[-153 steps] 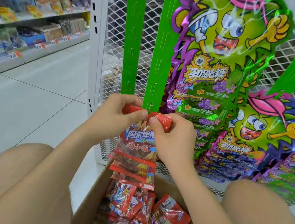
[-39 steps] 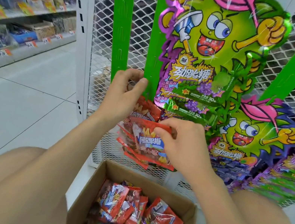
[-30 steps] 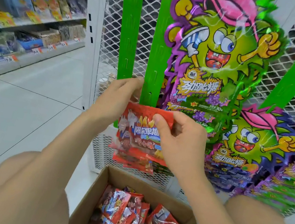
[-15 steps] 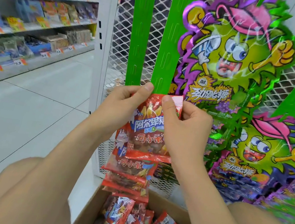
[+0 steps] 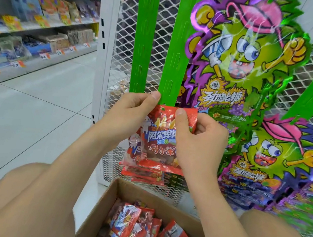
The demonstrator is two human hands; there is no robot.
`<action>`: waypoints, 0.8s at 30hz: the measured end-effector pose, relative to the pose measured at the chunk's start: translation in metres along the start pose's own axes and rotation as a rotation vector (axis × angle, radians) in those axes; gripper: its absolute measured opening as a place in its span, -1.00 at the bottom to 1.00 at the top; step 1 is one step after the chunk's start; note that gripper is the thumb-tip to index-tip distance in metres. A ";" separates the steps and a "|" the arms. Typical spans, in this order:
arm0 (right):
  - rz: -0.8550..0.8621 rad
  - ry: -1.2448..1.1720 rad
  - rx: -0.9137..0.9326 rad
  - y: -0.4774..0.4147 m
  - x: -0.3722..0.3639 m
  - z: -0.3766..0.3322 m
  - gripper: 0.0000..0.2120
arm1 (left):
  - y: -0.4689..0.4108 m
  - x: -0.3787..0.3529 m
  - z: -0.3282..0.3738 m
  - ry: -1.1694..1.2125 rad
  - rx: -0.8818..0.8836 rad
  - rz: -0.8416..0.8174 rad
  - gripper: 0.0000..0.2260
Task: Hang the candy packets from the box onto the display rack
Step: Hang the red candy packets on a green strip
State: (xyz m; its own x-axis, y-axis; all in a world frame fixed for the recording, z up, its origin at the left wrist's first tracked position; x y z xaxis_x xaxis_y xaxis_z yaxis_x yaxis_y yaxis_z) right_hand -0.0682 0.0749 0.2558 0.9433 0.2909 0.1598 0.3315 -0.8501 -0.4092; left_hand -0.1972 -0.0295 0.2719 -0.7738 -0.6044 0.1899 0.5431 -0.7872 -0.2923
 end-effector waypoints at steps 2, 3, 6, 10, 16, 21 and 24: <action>0.005 0.025 0.012 0.001 -0.001 0.002 -0.66 | 0.001 0.002 -0.002 -0.006 -0.012 0.009 -0.51; -0.001 0.033 0.022 0.002 -0.002 0.002 -0.68 | 0.002 0.004 -0.003 0.004 -0.024 0.012 -0.56; 0.000 0.054 0.058 0.008 -0.006 0.000 -0.72 | 0.005 0.009 -0.004 0.023 -0.044 0.028 -0.79; 0.031 0.072 0.043 0.010 -0.010 0.001 -0.72 | 0.009 0.014 -0.005 -0.026 -0.054 0.043 -0.89; 0.026 0.133 -0.010 0.012 -0.014 0.020 -0.66 | 0.011 0.016 -0.005 -0.119 -0.188 0.080 -0.84; -0.016 0.153 -0.019 0.010 -0.013 0.027 -0.57 | 0.011 0.011 -0.011 -0.197 -0.224 0.090 -0.90; -0.010 0.187 0.007 0.013 -0.008 0.024 -0.59 | 0.012 0.010 -0.019 -0.240 -0.235 0.121 -0.96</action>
State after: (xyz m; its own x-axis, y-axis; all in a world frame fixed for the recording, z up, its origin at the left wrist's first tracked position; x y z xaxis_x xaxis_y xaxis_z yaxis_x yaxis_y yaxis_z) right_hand -0.0710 0.0716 0.2279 0.9207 0.2120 0.3276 0.3413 -0.8446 -0.4125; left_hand -0.2048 -0.0430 0.2523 -0.5949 -0.7250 0.3470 0.5146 -0.6752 -0.5285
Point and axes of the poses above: each hand's wrist, its own y-axis away from the middle knuckle, its own x-axis out of the back of the hand, z = x × y, the point moved 2 cm from there along -y, towards the middle knuckle, and after that the axes turned 9 degrees about -x, right-handed, at the moved point
